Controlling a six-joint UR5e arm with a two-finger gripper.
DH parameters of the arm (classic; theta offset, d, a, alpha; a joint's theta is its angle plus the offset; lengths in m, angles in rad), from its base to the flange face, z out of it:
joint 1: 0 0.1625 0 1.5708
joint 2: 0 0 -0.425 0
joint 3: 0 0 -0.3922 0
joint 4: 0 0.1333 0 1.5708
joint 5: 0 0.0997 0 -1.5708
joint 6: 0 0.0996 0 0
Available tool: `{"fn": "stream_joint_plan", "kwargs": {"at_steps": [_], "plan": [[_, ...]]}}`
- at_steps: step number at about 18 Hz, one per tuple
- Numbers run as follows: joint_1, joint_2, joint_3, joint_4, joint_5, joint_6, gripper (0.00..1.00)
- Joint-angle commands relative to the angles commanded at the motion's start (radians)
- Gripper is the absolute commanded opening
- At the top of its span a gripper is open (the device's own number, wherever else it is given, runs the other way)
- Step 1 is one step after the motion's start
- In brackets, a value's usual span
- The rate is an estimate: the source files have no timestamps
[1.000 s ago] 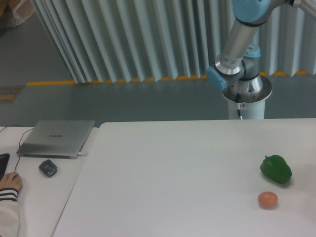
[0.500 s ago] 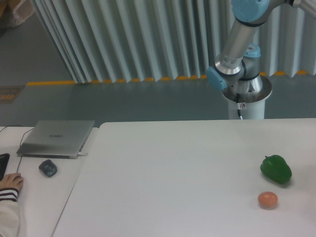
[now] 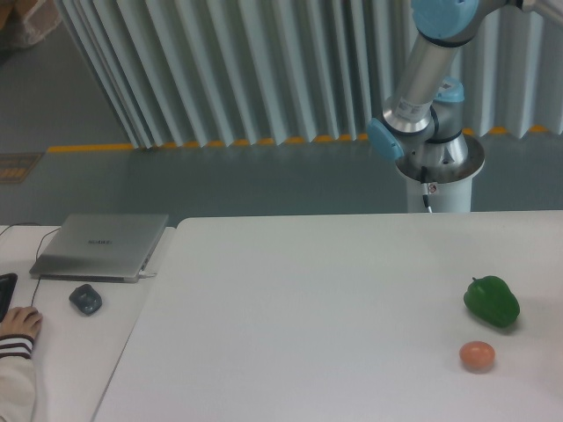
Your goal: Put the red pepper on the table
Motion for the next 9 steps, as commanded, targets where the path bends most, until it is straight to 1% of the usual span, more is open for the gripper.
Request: {"fn": "stream_joint_plan", "kwargs": {"at_steps": [1, 2, 6, 9], "plan": [[0.000, 0.002, 0.002, -0.002, 0.000, 0.000, 0.62], [0.000, 0.003, 0.006, -0.015, 0.000, 0.000, 0.62], [-0.006, 0.005, 0.064, -0.122, -0.002, -0.002, 0.62], [-0.029, 0.014, 0.075, -0.149, -0.029, -0.032, 0.62]]}}
